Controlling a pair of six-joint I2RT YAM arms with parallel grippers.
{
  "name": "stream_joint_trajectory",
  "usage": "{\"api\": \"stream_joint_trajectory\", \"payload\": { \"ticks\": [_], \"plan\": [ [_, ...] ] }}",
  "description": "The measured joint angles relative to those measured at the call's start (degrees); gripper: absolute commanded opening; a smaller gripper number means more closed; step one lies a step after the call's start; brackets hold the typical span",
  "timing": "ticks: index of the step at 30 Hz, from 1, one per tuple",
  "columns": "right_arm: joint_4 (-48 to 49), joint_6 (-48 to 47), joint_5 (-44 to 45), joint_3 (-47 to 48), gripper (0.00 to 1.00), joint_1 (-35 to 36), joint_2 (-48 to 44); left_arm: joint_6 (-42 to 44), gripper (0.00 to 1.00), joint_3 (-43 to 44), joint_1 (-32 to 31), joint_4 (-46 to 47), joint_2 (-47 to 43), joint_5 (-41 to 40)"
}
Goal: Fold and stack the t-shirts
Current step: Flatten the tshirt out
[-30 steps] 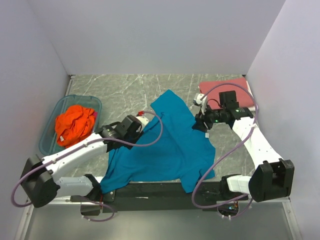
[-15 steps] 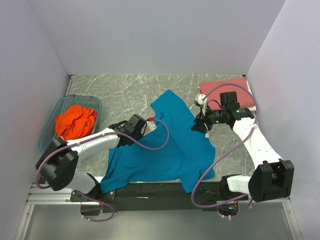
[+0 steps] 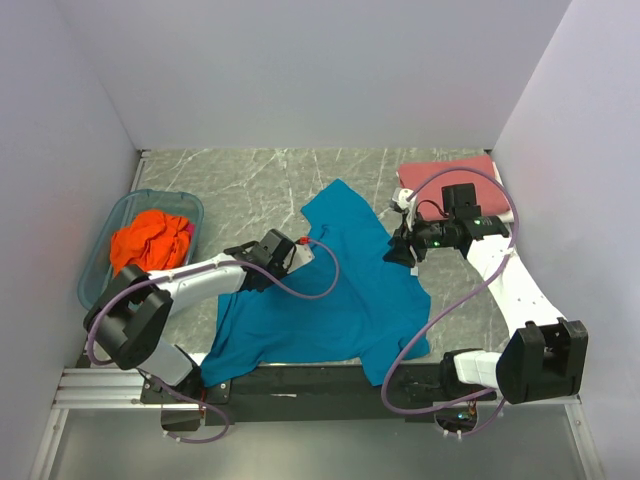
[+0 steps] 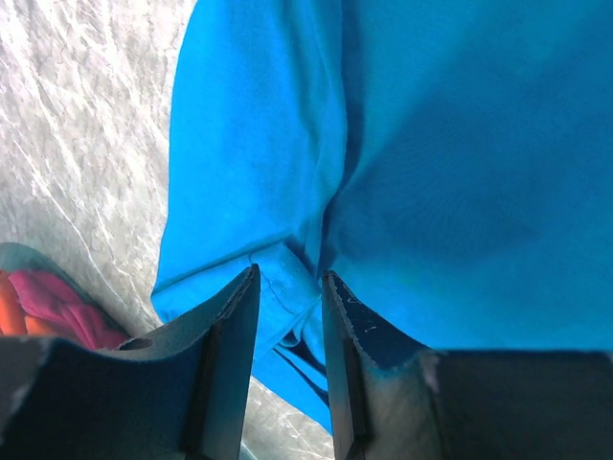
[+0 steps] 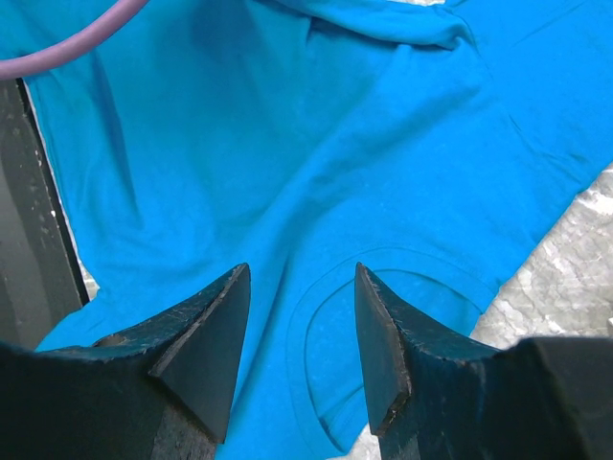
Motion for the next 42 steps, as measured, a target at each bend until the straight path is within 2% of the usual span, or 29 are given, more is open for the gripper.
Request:
{"api": "stream_joint_trajectory", "payload": {
  "ticks": [14,18,21,22,24,33,38,42],
  "plan": [
    [-0.26,-0.74,-0.68,0.0,0.54,-0.74,0.02,0.11,0.39,-0.44,0.0,0.09,2.56,-0.46],
    [-0.35,-0.9,-0.81,0.0,0.54,-1.05,0.02,0.11,0.35,-0.48,0.15,0.13,2.8,-0.7],
    [-0.39,-0.92,-0.85,0.0,0.54,-1.09,0.02,-0.11,0.18,-0.48,0.42,0.17,2.8,-1.07],
    [-0.39,-0.92,-0.85,0.0,0.55,-1.09,0.02,-0.13,0.09,-0.48,0.55,0.17,2.8,-1.2],
    [-0.48,-0.92,-0.85,0.0,0.54,-1.09,0.02,-0.26,0.01,-0.48,0.76,0.37,2.71,-1.68],
    [-0.55,-1.01,-0.87,0.0,0.54,-1.11,0.02,-0.85,0.01,-1.7,3.52,2.56,-4.5,-2.91],
    [-0.55,-1.01,-0.87,0.0,0.54,-1.11,0.11,-1.81,0.01,-1.7,5.95,3.19,-11.02,-1.05],
    [-0.52,-0.9,-0.85,0.0,0.54,-1.11,0.31,-2.27,0.01,-1.7,7.17,3.69,-12.66,0.13]
  ]
}}
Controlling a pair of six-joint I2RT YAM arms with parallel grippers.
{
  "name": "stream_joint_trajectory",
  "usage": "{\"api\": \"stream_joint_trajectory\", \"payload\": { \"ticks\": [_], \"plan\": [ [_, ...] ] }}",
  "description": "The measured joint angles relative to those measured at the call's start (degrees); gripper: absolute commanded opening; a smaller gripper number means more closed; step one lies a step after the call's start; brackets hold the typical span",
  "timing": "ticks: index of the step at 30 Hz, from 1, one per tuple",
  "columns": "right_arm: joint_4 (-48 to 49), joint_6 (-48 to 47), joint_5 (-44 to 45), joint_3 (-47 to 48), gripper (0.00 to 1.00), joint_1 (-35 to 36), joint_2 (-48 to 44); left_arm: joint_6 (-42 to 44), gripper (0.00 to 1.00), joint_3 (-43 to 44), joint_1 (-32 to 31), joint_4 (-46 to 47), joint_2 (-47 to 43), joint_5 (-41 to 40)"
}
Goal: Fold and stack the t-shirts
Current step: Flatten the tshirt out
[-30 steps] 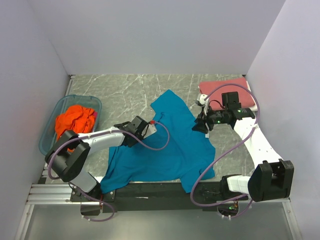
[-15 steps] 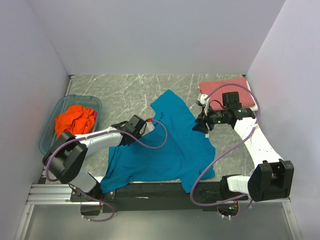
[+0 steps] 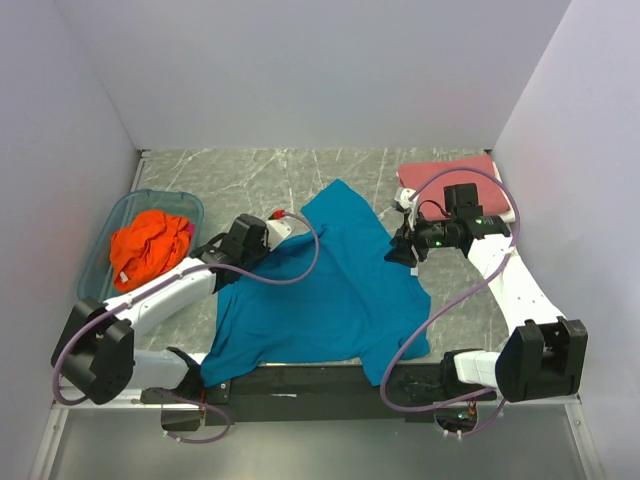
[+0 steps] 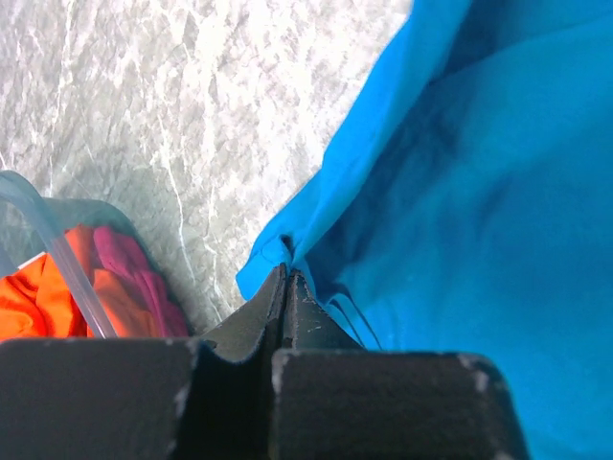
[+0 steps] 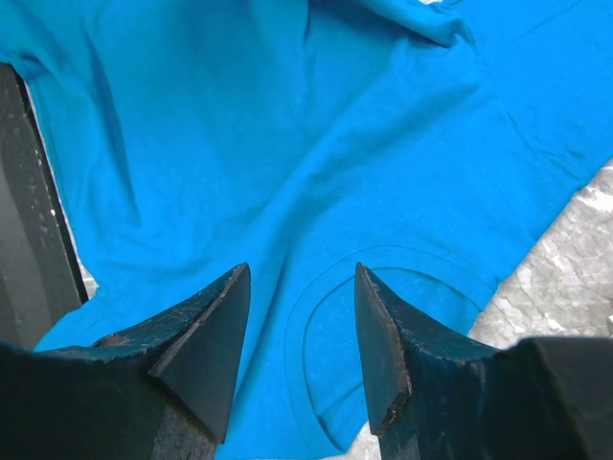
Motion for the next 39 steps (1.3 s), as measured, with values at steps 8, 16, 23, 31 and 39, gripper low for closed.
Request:
{"api": "stream_joint_trajectory", "payload": {
  "ticks": [8,16,23,31,39],
  "plan": [
    [0.0,0.09,0.04,0.0,0.54,0.0,0.2,-0.22,0.01,2.58,5.84,3.08,5.51,2.03],
    [-0.02,0.09,0.02,0.0,0.54,0.0,0.59,-12.13,0.6,13.97,16.41,7.34,17.53,-4.04],
    [-0.02,0.07,0.02,0.0,0.54,0.0,0.9,-28.33,0.65,30.6,25.94,-1.51,21.2,-3.56],
    [-0.68,-0.15,-0.15,0.02,0.54,0.0,4.7,-30.23,0.53,22.71,24.74,-8.61,11.47,16.17],
    [-0.76,-0.15,-0.2,0.02,0.54,0.0,4.68,-31.36,0.52,21.2,16.81,-14.16,17.09,14.12]
  ]
}}
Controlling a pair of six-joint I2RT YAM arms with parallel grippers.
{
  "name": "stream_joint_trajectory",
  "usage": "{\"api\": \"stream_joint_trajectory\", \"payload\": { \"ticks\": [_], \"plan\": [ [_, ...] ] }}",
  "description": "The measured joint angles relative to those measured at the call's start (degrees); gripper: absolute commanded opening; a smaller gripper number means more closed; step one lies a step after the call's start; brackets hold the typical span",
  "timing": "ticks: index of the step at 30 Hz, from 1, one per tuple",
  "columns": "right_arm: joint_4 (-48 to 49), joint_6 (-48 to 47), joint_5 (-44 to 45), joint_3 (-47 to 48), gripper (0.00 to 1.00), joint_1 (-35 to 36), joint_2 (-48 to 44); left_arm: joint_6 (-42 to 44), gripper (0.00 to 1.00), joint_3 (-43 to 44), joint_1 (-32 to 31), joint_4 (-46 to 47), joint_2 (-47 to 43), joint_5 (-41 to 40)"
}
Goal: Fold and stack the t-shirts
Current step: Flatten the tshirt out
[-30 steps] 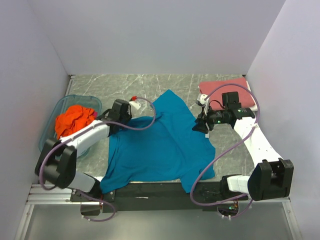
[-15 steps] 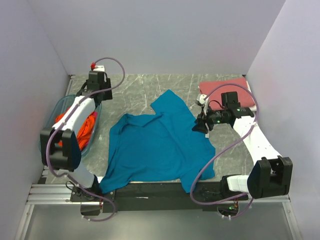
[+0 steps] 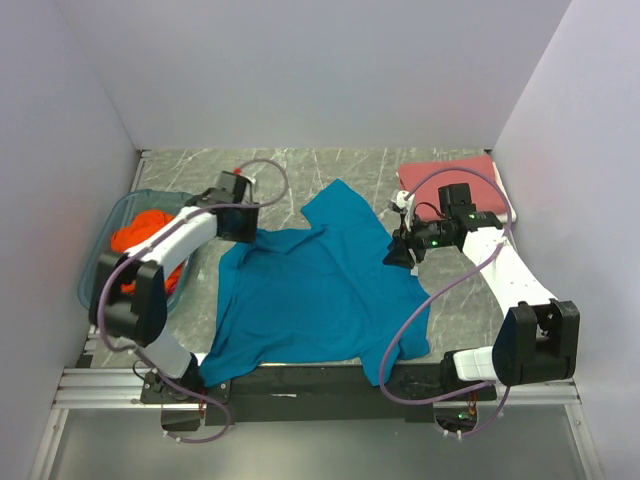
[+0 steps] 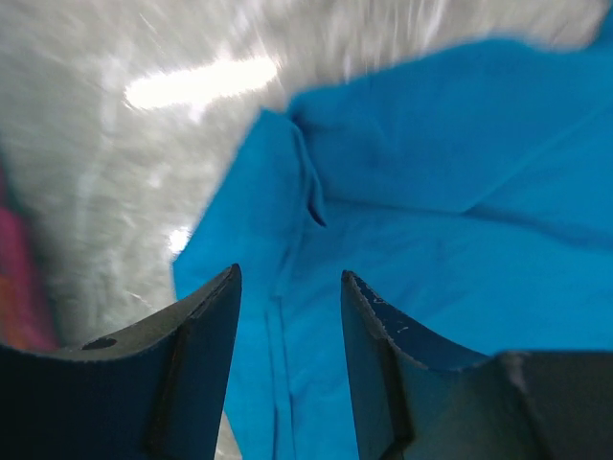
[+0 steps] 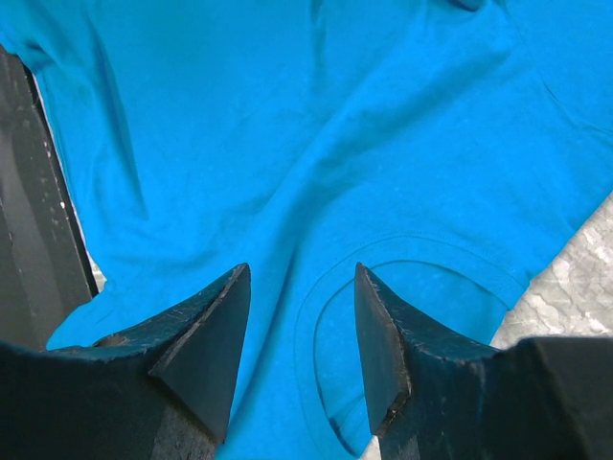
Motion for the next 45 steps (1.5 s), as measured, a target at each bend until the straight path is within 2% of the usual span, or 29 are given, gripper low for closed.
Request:
{"api": "stream_joint_trajectory", "payload": {
  "ticks": [7,11,14,15,16,22,28,29,32,33,36,45],
  "plan": [
    [-0.07,0.0,0.0,0.0,0.54,0.0,-0.02,-2.01,0.54,-0.09,-5.92,-3.21,7.15,-9.7],
    [-0.2,0.0,0.0,0.0,0.54,0.0,-0.02,-3.1,0.45,-0.09,-7.41,-4.13,9.44,-15.98],
    [-0.33,0.0,0.0,0.0,0.54,0.0,-0.02,-3.5,0.23,-0.09,-7.89,-4.28,10.82,-19.1],
    [-0.33,0.0,0.0,0.0,0.54,0.0,-0.02,-3.65,0.06,-0.09,-7.91,-4.35,11.06,-19.71],
    [-0.35,0.0,0.0,0.0,0.54,0.0,-0.02,-3.91,0.01,-0.09,-7.91,-4.42,11.23,-20.28],
    [-0.37,0.0,0.0,0.0,0.54,0.0,-0.02,-4.52,0.01,-0.42,-7.93,-4.79,10.12,-23.02],
    [-0.42,0.0,-0.02,0.0,0.54,0.0,-0.02,-6.99,0.01,-1.29,-4.2,-6.34,2.99,-23.85],
    [-0.44,-0.02,0.0,0.0,0.54,0.0,-0.02,-7.58,0.01,-1.31,-2.51,-6.4,2.38,-23.8],
    [-0.55,-0.02,-0.02,0.0,0.54,0.0,-0.02,-8.63,0.18,-2.29,1.86,-6.43,2.08,-23.58],
    [-0.55,-0.02,-0.02,0.0,0.54,0.0,-0.02,-9.05,0.28,-2.93,2.8,-6.54,2.19,-23.34],
    [-0.59,-0.02,-0.02,0.0,0.54,0.0,-0.04,-9.35,0.39,-4.33,3.43,-7.76,2.19,-21.84],
    [-0.79,-0.24,-0.17,0.0,0.54,0.0,-0.04,-6.6,0.53,-2.54,2.84,-7.8,-2.16,-14.95]
  ]
}}
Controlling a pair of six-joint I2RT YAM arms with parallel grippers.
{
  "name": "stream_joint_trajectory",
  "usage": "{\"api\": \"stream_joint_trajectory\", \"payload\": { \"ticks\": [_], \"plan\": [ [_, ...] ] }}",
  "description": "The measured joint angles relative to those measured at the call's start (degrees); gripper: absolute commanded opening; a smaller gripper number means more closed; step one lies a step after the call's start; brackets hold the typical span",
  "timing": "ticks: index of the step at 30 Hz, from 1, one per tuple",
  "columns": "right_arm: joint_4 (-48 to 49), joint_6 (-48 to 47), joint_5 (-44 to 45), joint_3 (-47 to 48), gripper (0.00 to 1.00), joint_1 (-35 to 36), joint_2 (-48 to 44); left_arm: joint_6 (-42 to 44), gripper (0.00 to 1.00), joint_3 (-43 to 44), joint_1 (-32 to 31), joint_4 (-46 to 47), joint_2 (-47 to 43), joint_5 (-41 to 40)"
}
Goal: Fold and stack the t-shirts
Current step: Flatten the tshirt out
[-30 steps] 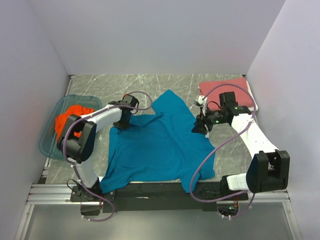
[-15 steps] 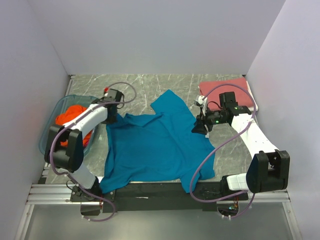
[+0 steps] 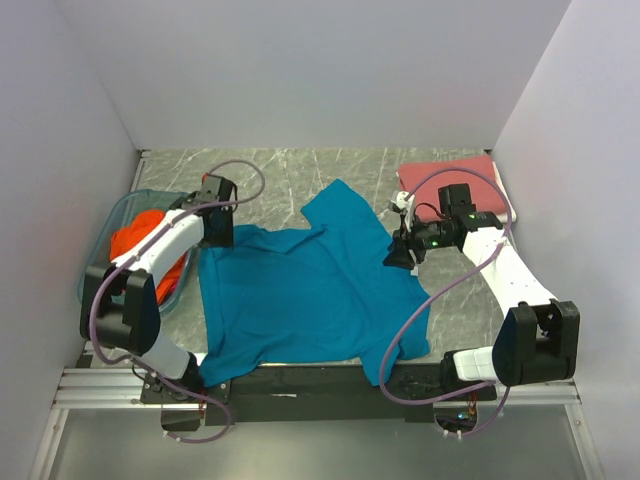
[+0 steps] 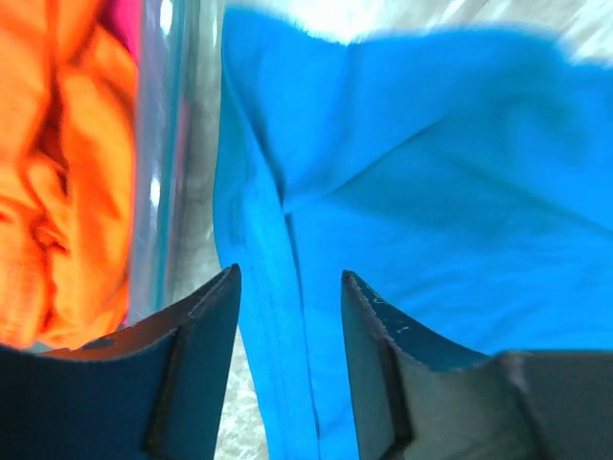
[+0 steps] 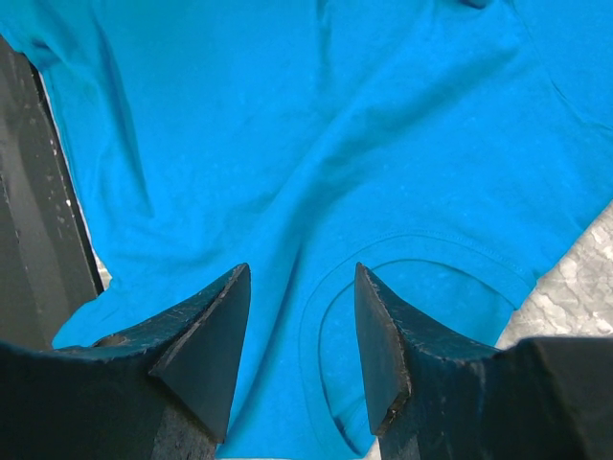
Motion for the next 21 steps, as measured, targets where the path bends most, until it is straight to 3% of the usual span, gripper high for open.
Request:
{"api": "stream_joint_trajectory", "payload": {
  "ticks": [5,10,16,21],
  "plan": [
    [-0.09,-0.02,-0.39,0.0,0.54,0.0,0.0,1.14,0.51,7.54,0.9,0.35,2.56,1.88],
    [-0.26,-0.04,-0.68,0.0,0.54,0.0,0.0,1.16,0.45,16.06,3.28,1.62,14.08,2.64],
    [0.57,1.7,0.17,0.0,0.53,0.02,0.09,1.14,0.45,17.16,3.91,0.85,20.63,0.59],
    [6.43,11.02,7.23,1.11,0.53,0.17,3.41,1.46,0.45,16.92,3.89,1.27,19.56,-0.39]
  ]
}}
